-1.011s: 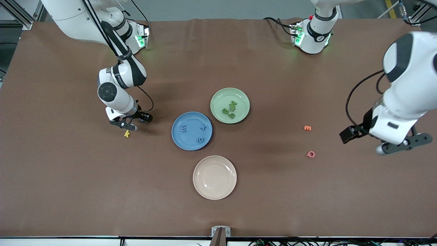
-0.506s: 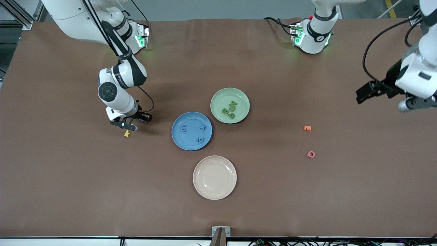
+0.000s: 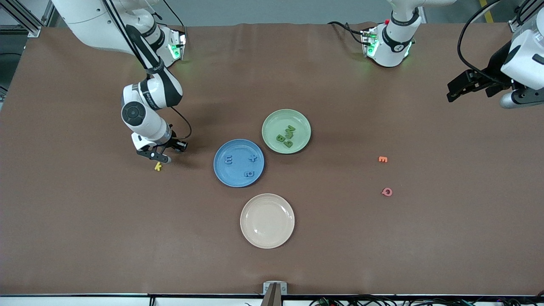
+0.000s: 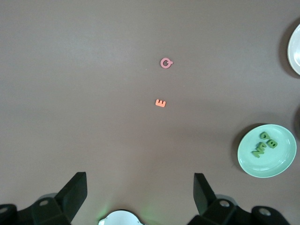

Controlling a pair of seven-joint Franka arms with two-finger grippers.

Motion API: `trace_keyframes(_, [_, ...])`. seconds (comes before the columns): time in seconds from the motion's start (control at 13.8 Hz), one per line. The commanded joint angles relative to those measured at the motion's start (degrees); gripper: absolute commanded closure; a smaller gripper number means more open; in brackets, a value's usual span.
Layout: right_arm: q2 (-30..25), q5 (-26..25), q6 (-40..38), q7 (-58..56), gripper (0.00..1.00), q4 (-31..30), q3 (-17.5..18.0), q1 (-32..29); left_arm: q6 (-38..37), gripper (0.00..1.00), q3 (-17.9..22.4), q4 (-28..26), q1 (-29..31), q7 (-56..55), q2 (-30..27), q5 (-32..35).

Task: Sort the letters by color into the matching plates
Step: 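Grasp the blue o with the right gripper while the left gripper withdraws, then carry the blue o over the blue plate with the right gripper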

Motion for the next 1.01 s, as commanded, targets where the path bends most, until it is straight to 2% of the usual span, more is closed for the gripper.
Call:
trace_keyframes(0.0, [0.6, -0.5, 0.2, 1.1, 0.99, -0.3, -0.1, 0.0, -0.7, 0.0, 0.5, -2.0, 0.0, 1.6, -2.6, -0.5])
trace_keyframes(0.22, [-0.1, -0.4, -2.4, 1.5, 1.0, 0.9, 0.0, 0.0, -1.3, 0.0, 0.5, -1.4, -0.1, 1.4, -2.3, -0.2])
trace_keyframes(0.51, [-0.8, 0.1, -17.1, 7.4, 1.0, 10.6, 2.0, 1.2, -1.1, 0.0, 0.1, -0.9, -0.5, 0.8, -1.1, 0.0])
trace_keyframes(0.72, [0.0, 0.8, -18.7, 17.3, 1.0, 16.2, 2.4, 7.0, -0.8, 0.0, 0.1, 0.7, -0.2, 1.3, -0.2, 0.1])
trace_keyframes(0.94, [3.0, 4.6, -18.9, 24.7, 1.0, 22.2, 2.3, 13.0, -0.9, 0.0, 0.6, 1.9, 0.0, 1.3, 0.5, 0.7])
